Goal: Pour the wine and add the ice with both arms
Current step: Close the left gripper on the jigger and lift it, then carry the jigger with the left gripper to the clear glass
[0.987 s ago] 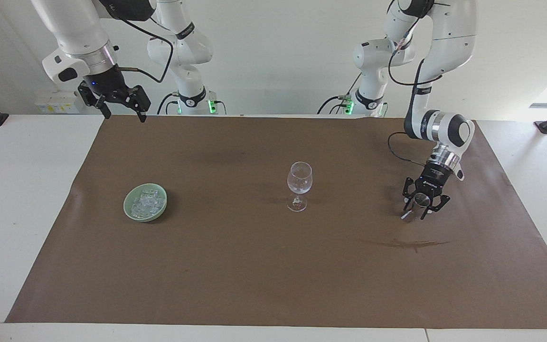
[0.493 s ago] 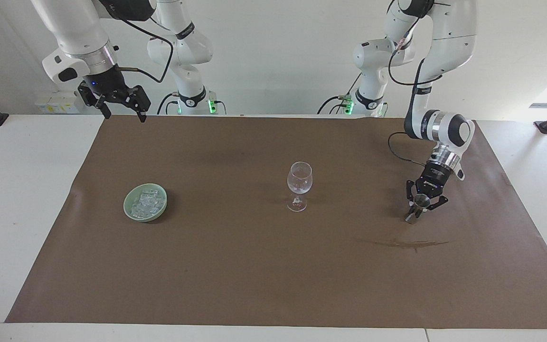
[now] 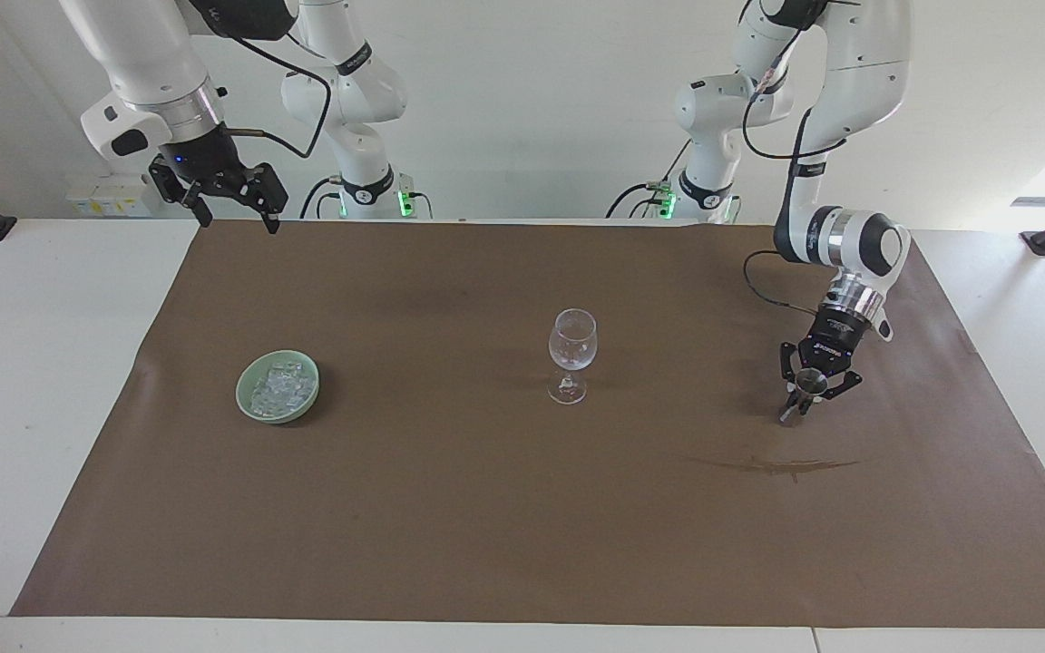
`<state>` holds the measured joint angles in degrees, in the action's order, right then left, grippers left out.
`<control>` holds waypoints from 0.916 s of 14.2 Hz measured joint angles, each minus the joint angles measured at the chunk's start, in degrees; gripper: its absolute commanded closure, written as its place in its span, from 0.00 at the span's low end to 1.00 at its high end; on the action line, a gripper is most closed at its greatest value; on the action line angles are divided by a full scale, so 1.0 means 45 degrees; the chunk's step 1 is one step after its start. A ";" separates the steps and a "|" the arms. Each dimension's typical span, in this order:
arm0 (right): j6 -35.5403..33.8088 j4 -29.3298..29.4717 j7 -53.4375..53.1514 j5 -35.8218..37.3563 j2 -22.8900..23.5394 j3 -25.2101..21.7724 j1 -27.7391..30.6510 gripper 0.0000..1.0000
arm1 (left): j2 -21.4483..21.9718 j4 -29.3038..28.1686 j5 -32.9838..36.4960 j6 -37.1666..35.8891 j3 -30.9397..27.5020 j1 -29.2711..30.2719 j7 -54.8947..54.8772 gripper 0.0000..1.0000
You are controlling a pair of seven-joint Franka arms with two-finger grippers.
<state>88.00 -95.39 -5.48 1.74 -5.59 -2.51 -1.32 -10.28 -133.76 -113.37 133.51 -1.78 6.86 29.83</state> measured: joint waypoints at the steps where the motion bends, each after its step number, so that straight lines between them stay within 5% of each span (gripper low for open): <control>1: 0.0000 0.0000 0.0000 0.0000 0.0000 0.0000 0.0000 0.00 | 0.0127 0.0000 -0.0003 0.0045 0.0002 -0.0002 0.0151 1.00; 13: 0.0000 0.0000 0.0000 0.0000 0.0000 0.0000 0.0000 0.00 | 0.3037 -0.0471 -0.0027 0.2591 0.0100 -0.2889 0.1892 1.00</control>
<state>87.99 -95.39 -5.48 1.73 -5.59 -2.51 -1.32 3.38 -135.87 -113.49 145.17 -1.33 -6.14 38.34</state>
